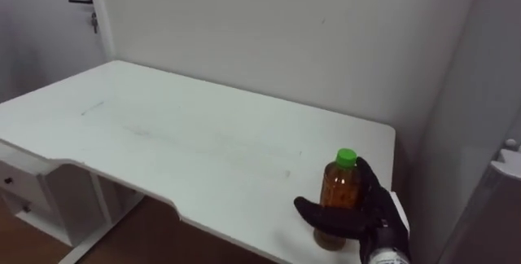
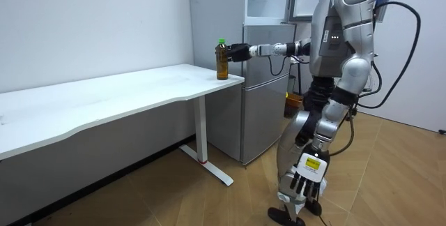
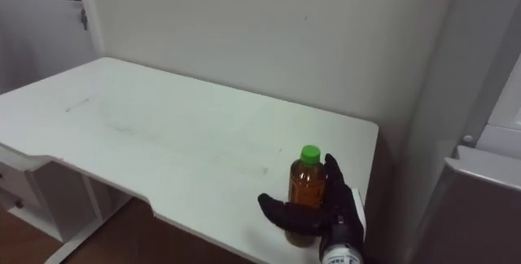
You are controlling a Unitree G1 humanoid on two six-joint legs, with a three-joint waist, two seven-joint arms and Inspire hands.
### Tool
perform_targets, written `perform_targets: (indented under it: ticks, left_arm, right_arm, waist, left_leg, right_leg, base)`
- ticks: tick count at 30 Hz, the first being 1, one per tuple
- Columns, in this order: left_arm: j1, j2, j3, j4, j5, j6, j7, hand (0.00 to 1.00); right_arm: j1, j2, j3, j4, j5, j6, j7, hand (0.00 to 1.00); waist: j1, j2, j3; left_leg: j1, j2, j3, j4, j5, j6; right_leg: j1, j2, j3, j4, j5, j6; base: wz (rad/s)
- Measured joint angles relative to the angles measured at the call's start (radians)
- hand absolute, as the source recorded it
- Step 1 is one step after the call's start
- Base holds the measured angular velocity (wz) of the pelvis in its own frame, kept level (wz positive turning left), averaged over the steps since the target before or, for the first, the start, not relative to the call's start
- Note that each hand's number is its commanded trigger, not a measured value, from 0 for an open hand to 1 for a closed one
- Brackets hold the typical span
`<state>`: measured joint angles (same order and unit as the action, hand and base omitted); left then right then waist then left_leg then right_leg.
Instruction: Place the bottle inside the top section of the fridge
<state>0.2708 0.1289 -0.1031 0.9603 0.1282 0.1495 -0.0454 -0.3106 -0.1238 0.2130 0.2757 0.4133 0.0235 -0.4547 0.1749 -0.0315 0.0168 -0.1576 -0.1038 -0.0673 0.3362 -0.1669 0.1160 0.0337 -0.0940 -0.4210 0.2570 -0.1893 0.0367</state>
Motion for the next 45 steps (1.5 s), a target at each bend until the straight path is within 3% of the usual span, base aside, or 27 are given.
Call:
perform_targets:
  ticks: [6, 13, 19, 29, 35, 45]
  left_arm:
    - [-0.009, 0.004, -0.002, -0.012, -0.018, -0.014, 0.0, 0.0]
    - [-0.019, 0.008, -0.045, -0.017, -0.026, -0.025, -0.002, 0.0]
    - [-0.058, 0.01, -0.059, -0.018, -0.077, -0.028, -0.001, 0.0]
    - [-0.071, 0.011, -0.059, -0.018, -0.098, -0.028, 0.0, 0.0]
    - [-0.083, 0.011, -0.06, -0.016, -0.098, -0.028, 0.0, 0.0]
    - [-0.082, 0.015, -0.068, 0.005, -0.143, -0.038, 0.0, 0.0]
  right_arm:
    - [-0.031, -0.001, -0.001, 0.051, -0.03, -0.004, -0.049, 0.0]
    - [-0.051, -0.005, -0.001, 0.131, -0.031, -0.011, -0.065, 0.0]
    - [-0.098, -0.006, -0.002, 0.216, -0.03, -0.011, -0.066, 0.0]
    - [-0.104, -0.016, -0.002, 0.232, -0.027, -0.012, -0.067, 0.0]
    - [-0.104, -0.04, -0.002, 0.243, -0.027, -0.019, -0.067, 0.0]
    - [-0.145, -0.041, -0.011, 0.285, -0.031, -0.034, -0.108, 0.0]
  waist:
    - [0.001, -0.007, -0.0026]
    - [0.017, 0.006, 0.0054]
    - [0.026, 0.009, 0.0065]
    - [0.029, 0.01, 0.006]
    - [0.051, 0.009, 0.0056]
    - [0.053, 0.007, 0.0056]
  left_leg:
    - [-0.034, -0.01, -0.015, 0.011, 0.009, 0.005]
    - [-0.07, -0.015, -0.024, 0.025, 0.016, 0.01]
    - [-0.104, -0.015, -0.026, 0.025, 0.028, 0.006]
    - [-0.111, -0.016, -0.027, 0.024, 0.03, 0.006]
    - [-0.116, -0.016, -0.027, 0.023, 0.032, 0.006]
    - [-0.148, -0.021, -0.027, 0.026, 0.043, 0.011]
  right_leg:
    - [-0.033, -0.007, -0.006, 0.012, 0.0, 0.0]
    - [-0.073, -0.013, -0.002, 0.038, 0.0, 0.0]
    - [-0.111, -0.013, 0.006, 0.048, 0.0, 0.0]
    - [-0.124, -0.016, 0.005, 0.058, -0.001, -0.001]
    - [-0.138, -0.019, 0.005, 0.072, -0.001, -0.002]
    - [-0.166, -0.029, -0.023, 0.076, 0.0, -0.003]
  base:
    - [0.07]
    - [0.03]
    - [0.0]
    - [0.0]
    - [-0.02]
    - [0.0]
